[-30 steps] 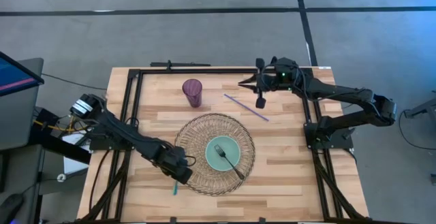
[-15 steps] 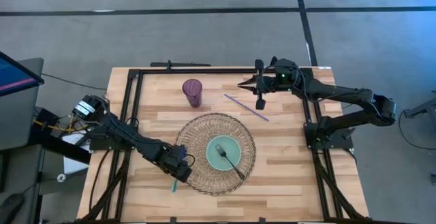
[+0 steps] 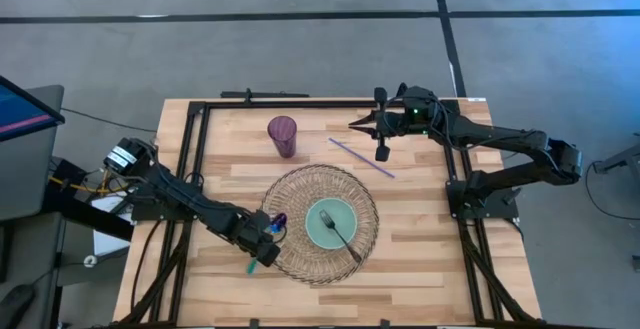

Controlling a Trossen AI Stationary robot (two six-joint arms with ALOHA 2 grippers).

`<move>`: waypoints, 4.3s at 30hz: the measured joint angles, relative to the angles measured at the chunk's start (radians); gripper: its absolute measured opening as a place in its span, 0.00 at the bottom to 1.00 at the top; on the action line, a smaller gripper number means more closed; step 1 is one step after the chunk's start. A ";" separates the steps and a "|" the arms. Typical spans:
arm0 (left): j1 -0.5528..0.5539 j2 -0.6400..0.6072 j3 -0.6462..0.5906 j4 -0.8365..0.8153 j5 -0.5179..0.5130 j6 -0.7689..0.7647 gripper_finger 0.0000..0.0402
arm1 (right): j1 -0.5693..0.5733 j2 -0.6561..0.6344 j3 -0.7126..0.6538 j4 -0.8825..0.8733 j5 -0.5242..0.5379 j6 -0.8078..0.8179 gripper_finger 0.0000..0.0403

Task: Pick & Place Utensil
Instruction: Put the blue spoon into the light blue bowl on the table placemat

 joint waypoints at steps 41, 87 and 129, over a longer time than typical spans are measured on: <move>0.148 -0.220 -0.005 0.111 -0.130 0.219 0.01 | 0.000 0.000 0.000 -0.026 0.000 0.070 0.04; 0.267 -0.017 -0.004 0.797 0.213 -0.455 0.01 | 0.381 0.332 0.000 -0.095 -0.026 0.107 0.00; 0.343 0.106 -0.004 0.964 0.314 -0.585 0.02 | 0.418 0.524 0.034 0.000 -0.102 0.104 0.00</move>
